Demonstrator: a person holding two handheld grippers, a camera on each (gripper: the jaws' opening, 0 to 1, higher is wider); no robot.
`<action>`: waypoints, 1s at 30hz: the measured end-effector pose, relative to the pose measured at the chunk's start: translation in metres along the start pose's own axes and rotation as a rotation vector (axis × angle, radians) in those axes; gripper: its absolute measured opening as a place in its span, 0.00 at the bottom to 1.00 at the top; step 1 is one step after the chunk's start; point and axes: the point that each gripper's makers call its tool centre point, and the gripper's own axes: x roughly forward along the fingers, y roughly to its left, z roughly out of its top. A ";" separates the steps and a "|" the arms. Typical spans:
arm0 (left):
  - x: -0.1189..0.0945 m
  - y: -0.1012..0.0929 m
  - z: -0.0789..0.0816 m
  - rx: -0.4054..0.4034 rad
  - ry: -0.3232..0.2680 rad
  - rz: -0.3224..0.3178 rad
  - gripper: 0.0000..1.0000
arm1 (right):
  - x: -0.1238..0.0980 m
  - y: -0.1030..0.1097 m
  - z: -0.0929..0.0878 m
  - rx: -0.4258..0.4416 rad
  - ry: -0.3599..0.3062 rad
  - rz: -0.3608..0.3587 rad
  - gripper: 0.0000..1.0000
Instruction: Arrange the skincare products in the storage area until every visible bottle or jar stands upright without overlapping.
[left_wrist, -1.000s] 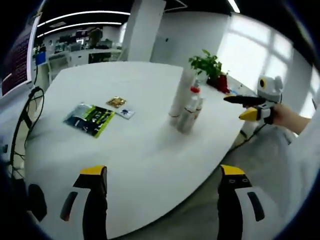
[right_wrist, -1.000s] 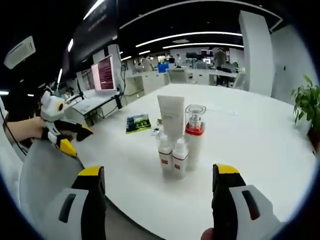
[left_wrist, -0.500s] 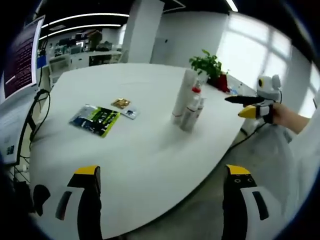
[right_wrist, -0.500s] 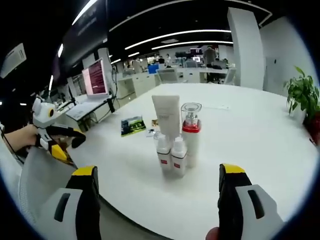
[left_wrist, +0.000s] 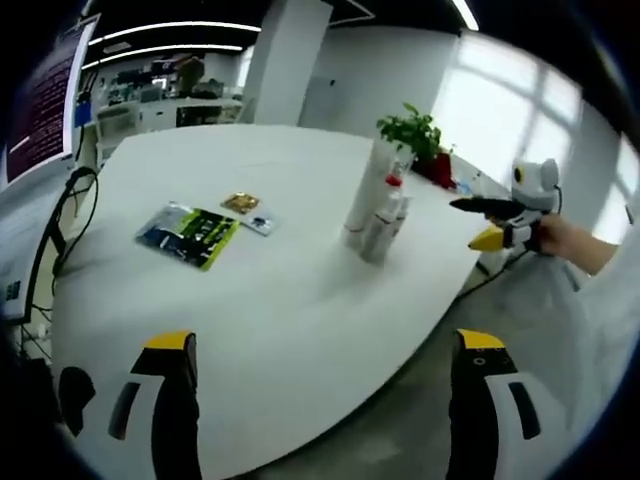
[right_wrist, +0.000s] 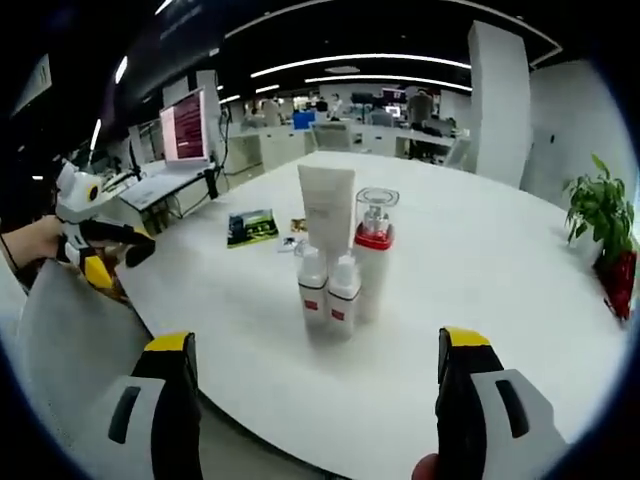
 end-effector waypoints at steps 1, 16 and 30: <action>0.001 0.001 0.006 -0.004 -0.036 0.006 0.99 | 0.000 -0.001 -0.001 0.002 0.003 -0.002 0.99; 0.021 0.015 0.007 -0.049 -0.017 0.055 0.99 | 0.002 0.008 -0.007 -0.001 0.045 0.040 0.99; 0.042 0.060 0.015 -0.124 0.013 0.164 0.99 | 0.006 0.013 -0.014 -0.016 0.085 0.066 0.99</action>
